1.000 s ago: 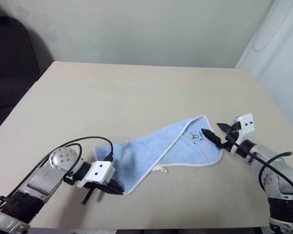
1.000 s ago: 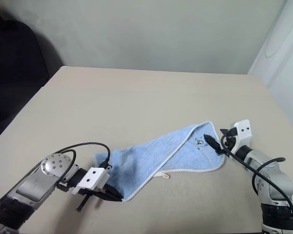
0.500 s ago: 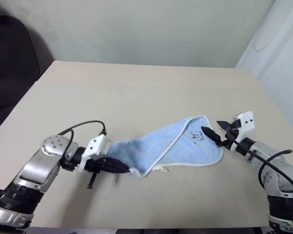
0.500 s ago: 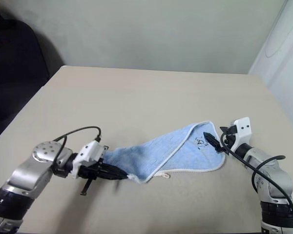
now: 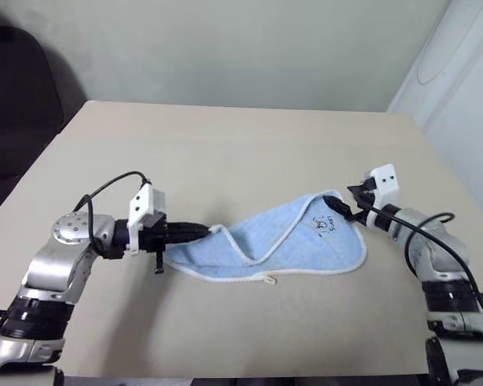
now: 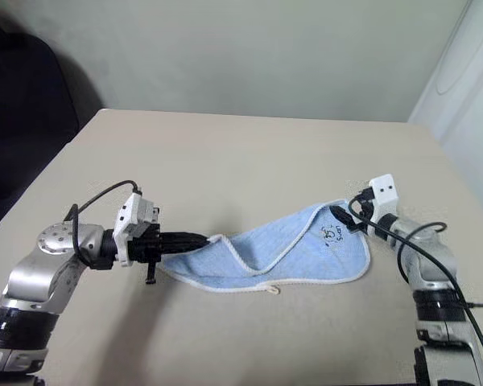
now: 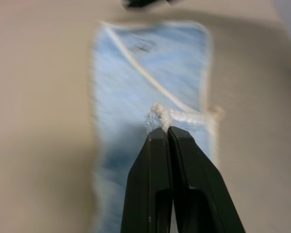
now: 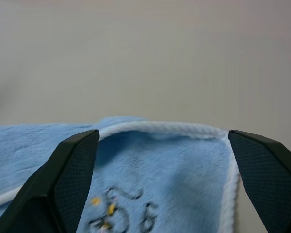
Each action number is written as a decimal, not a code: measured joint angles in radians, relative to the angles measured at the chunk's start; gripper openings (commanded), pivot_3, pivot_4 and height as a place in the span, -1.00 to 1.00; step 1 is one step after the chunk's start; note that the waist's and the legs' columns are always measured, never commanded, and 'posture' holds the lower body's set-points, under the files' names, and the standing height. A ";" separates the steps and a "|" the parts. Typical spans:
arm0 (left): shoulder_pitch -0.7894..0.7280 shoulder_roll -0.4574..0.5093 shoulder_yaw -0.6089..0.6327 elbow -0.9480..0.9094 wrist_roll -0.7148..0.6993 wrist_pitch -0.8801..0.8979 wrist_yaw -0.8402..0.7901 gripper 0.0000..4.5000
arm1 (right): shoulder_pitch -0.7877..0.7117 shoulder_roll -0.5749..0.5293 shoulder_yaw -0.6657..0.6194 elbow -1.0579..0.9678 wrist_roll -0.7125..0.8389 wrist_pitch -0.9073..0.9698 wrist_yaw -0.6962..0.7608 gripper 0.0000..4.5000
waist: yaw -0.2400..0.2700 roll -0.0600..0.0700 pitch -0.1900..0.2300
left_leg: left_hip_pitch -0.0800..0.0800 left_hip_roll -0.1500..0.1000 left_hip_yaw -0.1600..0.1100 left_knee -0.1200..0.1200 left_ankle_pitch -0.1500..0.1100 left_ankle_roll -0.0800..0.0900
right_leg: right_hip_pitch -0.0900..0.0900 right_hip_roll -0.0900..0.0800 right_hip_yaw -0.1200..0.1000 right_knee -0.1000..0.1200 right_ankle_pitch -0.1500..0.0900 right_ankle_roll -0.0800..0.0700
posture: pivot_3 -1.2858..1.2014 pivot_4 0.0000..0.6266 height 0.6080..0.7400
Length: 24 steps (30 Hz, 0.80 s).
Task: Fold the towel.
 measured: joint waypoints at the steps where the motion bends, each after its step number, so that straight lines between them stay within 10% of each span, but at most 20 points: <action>1: -0.005 -0.007 0.015 0.011 0.000 0.001 0.017 -0.99 | -0.035 0.006 0.013 0.061 -0.030 -0.020 -0.015 1.00 | 0.000 0.000 0.000 | 0.000 0.000 0.000 0.000 0.000 0.000 | 0.000 0.000 0.000 0.000 0.001 0.001 | 0.03 -0.52 1.00; 24: -0.041 -0.062 0.093 0.101 0.003 0.011 0.137 -1.00 | -0.235 0.084 0.049 0.590 -0.186 -0.304 -0.019 0.84 | 0.008 0.000 0.000 | 0.000 0.000 0.000 -0.001 0.000 -0.001 | 0.000 -0.001 -0.001 -0.001 0.005 0.003 | 0.03 -0.52 1.00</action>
